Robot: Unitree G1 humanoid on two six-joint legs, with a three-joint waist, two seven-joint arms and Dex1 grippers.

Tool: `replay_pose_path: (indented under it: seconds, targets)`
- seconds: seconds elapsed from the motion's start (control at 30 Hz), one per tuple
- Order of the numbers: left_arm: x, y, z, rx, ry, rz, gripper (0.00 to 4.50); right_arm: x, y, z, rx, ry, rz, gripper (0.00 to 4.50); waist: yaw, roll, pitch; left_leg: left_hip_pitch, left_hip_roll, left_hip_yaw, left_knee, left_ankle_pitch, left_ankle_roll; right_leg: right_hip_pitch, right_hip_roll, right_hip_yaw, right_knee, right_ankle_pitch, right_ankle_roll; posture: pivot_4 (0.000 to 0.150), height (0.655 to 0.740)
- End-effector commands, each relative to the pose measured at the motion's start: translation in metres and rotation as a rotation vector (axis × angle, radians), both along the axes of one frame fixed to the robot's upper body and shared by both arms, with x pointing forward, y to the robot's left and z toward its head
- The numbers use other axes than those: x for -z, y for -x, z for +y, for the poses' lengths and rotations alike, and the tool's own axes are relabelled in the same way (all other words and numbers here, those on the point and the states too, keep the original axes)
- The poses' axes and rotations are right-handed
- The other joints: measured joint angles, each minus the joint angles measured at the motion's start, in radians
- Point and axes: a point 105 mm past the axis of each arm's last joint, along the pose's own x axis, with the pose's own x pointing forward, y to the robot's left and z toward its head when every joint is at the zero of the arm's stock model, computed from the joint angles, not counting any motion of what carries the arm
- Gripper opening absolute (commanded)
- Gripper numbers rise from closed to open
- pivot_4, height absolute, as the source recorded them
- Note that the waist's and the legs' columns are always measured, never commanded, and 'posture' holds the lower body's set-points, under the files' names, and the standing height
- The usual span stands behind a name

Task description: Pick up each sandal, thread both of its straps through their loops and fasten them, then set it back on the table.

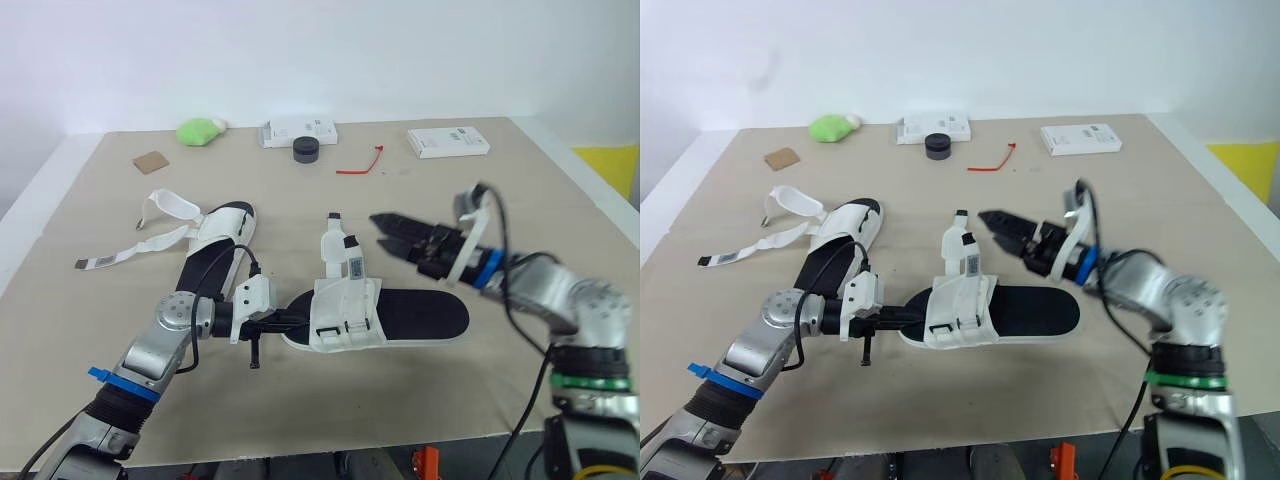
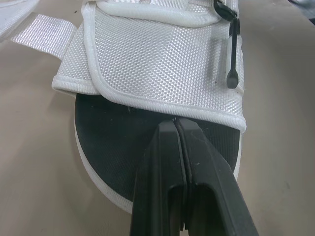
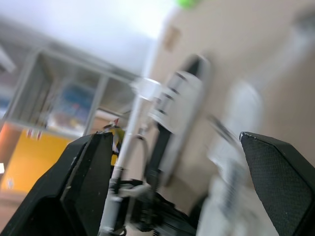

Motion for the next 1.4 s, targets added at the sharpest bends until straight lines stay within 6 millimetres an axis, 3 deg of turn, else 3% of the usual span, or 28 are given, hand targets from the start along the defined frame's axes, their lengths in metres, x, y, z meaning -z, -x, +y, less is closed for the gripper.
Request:
replay_pose_path:
  seconds: [0.03,0.17,0.27,0.47,0.77,1.03,1.4]
  targets:
    - [0.034,0.004,0.009,-0.034,-0.102,0.110,0.00,-0.024,0.008,0.009,-0.083,0.070,-0.135,4.43,0.000,0.000,0.000,0.000,0.001,0.000,0.000,0.000,0.000,0.000,0.001,0.000,0.000,0.000,0.000,0.150,0.7400]
    - [0.035,0.004,0.008,-0.029,-0.101,0.109,0.00,0.008,-0.033,0.005,0.016,0.294,-0.015,4.43,0.000,-0.001,-0.001,0.000,0.001,0.000,0.000,0.000,0.000,0.000,0.000,0.000,0.000,0.000,-0.001,0.150,0.7400]
    - [0.035,0.003,0.006,-0.024,-0.101,0.108,0.00,0.015,-0.063,0.000,0.073,0.309,0.061,4.43,0.000,-0.001,-0.001,0.000,0.000,0.003,0.001,0.000,0.000,-0.002,-0.002,0.001,0.000,0.002,-0.001,0.150,0.7400]
    - [0.034,0.003,0.007,-0.025,-0.102,0.103,0.00,0.029,-0.092,0.003,0.074,0.391,0.120,4.43,0.003,0.000,-0.001,-0.003,-0.001,0.004,0.001,0.000,0.000,-0.004,-0.001,0.002,0.000,0.002,0.003,0.150,0.7400]
    - [0.034,0.003,0.008,-0.030,-0.104,0.099,0.00,0.052,-0.090,0.034,-0.123,0.487,0.164,4.43,0.001,0.001,-0.001,-0.003,-0.001,0.003,0.001,0.000,0.000,-0.004,0.000,0.001,0.000,0.004,0.005,0.150,0.7400]
    - [0.034,0.004,0.006,-0.031,-0.102,0.100,0.00,0.060,-0.097,0.054,-0.152,0.469,0.138,4.43,0.000,0.001,-0.001,-0.003,-0.001,0.002,0.001,0.000,0.000,-0.004,0.000,0.001,0.001,0.005,0.006,0.150,0.7400]
    - [0.033,0.005,0.006,-0.033,-0.101,0.100,0.00,0.045,-0.101,0.070,-0.184,0.411,0.020,4.43,0.000,0.001,-0.001,-0.003,-0.001,0.002,0.002,0.000,0.000,-0.004,0.000,0.001,0.001,0.005,0.006,0.150,0.7400]
